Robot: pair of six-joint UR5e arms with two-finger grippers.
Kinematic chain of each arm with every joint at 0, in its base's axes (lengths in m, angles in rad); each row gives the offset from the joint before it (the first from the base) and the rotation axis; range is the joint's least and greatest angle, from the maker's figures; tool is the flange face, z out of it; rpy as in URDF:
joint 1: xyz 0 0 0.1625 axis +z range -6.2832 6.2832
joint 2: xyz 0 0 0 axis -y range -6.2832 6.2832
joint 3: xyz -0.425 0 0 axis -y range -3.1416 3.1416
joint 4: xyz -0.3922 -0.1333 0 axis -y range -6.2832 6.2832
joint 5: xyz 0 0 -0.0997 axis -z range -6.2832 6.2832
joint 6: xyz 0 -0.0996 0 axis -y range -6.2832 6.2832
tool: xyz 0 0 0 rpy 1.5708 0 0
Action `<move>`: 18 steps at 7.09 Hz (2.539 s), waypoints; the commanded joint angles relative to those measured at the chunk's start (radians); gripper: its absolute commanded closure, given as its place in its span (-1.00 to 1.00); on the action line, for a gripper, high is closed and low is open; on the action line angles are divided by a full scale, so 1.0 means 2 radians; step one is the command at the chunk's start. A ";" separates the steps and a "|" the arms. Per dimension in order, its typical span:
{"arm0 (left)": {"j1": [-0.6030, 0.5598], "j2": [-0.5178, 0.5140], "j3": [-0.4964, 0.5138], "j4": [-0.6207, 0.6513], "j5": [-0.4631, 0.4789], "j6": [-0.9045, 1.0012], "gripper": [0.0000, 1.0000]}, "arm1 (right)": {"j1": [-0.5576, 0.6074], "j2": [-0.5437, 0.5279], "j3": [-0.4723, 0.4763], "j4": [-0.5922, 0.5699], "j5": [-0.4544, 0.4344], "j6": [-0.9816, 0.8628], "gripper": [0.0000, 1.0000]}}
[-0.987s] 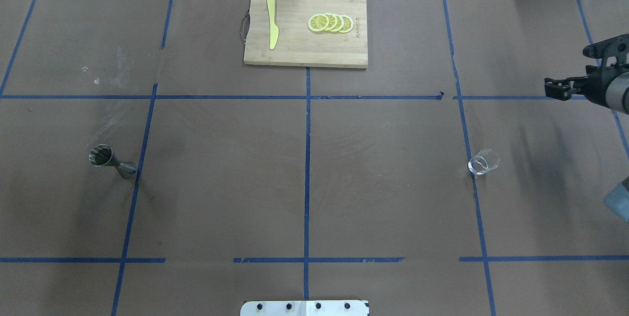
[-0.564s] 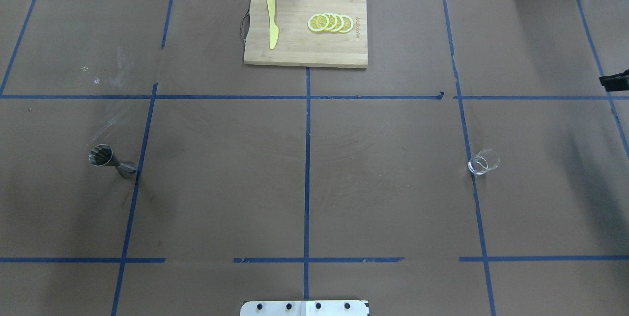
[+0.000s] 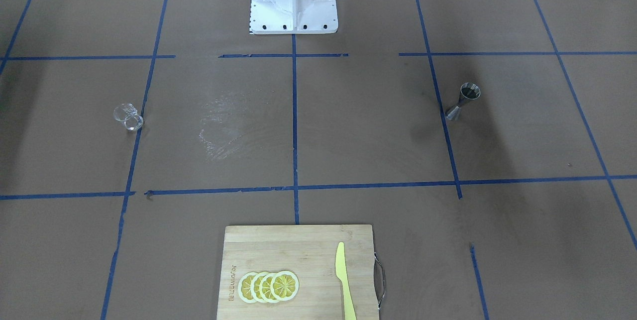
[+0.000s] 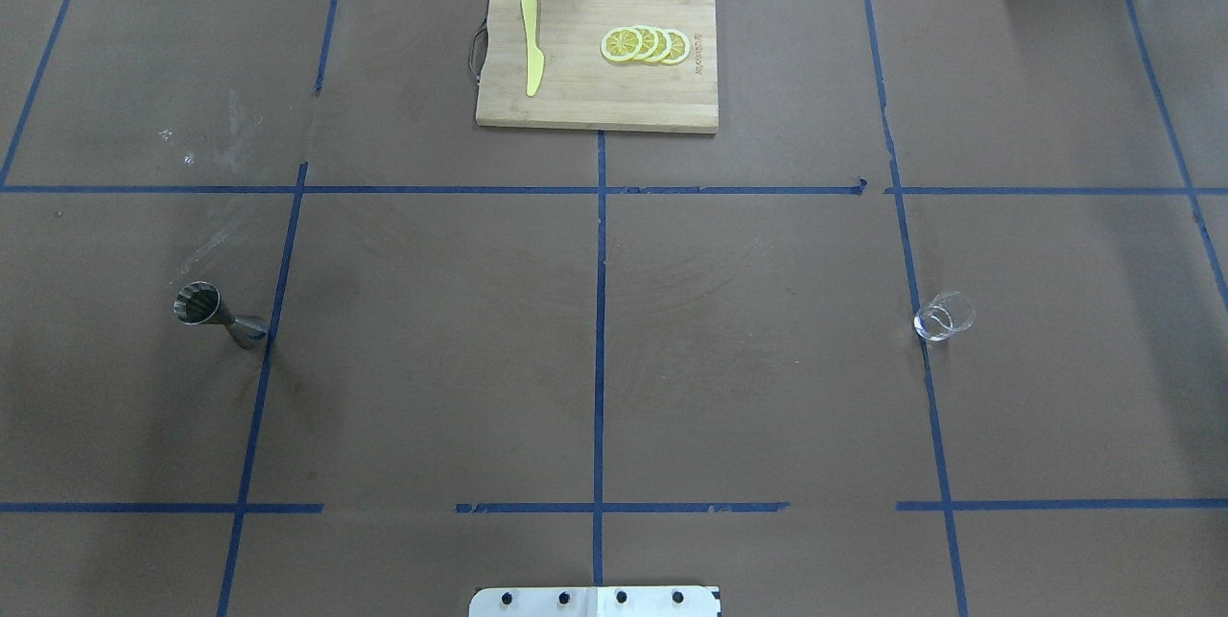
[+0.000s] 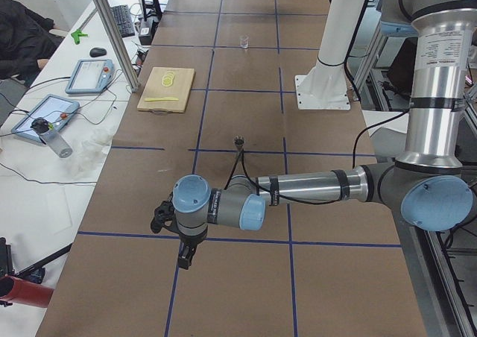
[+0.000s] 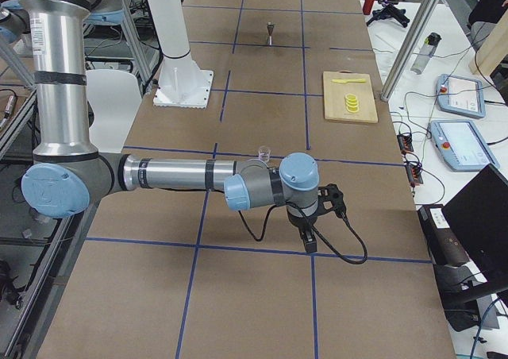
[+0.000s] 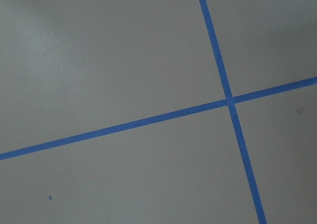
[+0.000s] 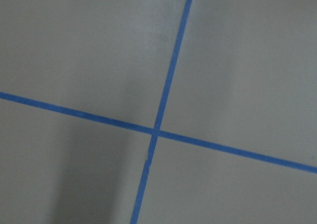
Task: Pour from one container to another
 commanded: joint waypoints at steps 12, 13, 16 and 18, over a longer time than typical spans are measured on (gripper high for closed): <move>0.001 -0.001 -0.001 0.001 0.001 -0.003 -1.00 | -0.002 -0.027 -0.019 -0.013 0.041 -0.076 -1.00; 0.001 0.001 0.005 0.001 0.001 -0.002 -1.00 | -0.002 -0.027 -0.024 -0.012 0.042 -0.076 -1.00; 0.002 0.002 0.003 0.000 0.000 0.001 -1.00 | -0.002 -0.041 -0.019 -0.005 0.040 -0.077 -1.00; 0.003 0.005 -0.011 0.007 -0.001 -0.002 -1.00 | -0.002 -0.042 -0.021 -0.007 0.036 -0.069 -1.00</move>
